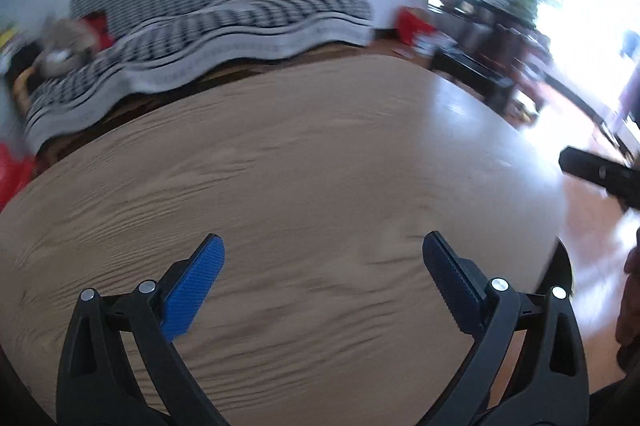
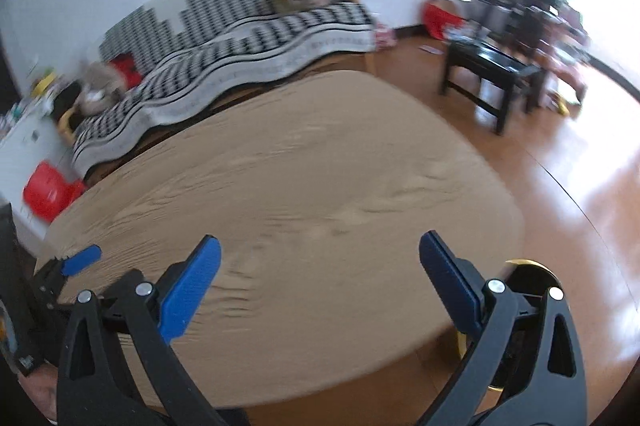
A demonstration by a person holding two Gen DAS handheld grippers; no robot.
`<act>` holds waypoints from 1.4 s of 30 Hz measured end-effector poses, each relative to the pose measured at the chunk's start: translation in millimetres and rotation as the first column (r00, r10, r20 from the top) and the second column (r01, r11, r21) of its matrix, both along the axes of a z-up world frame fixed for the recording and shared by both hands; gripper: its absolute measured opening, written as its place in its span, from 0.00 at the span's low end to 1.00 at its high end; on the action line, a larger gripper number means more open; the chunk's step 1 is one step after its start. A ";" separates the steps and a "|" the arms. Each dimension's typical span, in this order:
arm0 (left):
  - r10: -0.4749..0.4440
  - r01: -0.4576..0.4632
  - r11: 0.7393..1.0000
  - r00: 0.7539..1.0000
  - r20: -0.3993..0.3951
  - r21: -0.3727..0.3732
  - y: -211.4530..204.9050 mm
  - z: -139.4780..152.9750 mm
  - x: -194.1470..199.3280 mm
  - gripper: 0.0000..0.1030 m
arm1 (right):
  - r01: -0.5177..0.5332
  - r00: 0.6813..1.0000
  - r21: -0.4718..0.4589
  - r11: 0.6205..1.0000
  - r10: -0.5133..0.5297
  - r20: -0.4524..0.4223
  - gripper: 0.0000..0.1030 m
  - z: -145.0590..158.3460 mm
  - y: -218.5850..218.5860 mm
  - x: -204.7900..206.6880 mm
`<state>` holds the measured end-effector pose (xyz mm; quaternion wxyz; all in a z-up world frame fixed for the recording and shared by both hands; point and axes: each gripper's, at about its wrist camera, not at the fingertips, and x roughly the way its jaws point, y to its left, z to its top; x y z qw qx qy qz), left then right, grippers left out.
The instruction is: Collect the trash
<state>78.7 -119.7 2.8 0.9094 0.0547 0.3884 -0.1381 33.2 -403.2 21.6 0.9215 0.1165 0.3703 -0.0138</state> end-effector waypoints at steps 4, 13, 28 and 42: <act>0.110 -0.110 0.993 0.994 0.008 -0.030 58.7 10.2 2.3 0.94 | -0.106 0.994 -0.056 0.993 0.106 0.000 0.93 -3.2 67.0 22.5; 0.252 -0.252 0.968 0.968 -0.011 -0.014 153.9 -2.3 6.5 0.94 | -0.233 0.972 -0.102 0.967 0.233 -0.017 0.93 -19.1 157.1 48.6; 0.280 -0.281 0.959 0.959 -0.033 -0.038 178.4 -10.7 14.1 0.94 | -0.259 0.965 -0.119 0.958 0.254 -0.060 0.93 -39.7 176.7 67.8; 0.283 -0.284 0.958 0.958 -0.037 -0.034 174.3 -12.7 11.0 0.94 | -0.257 0.966 -0.115 0.960 0.253 -0.052 0.93 -35.9 167.8 63.7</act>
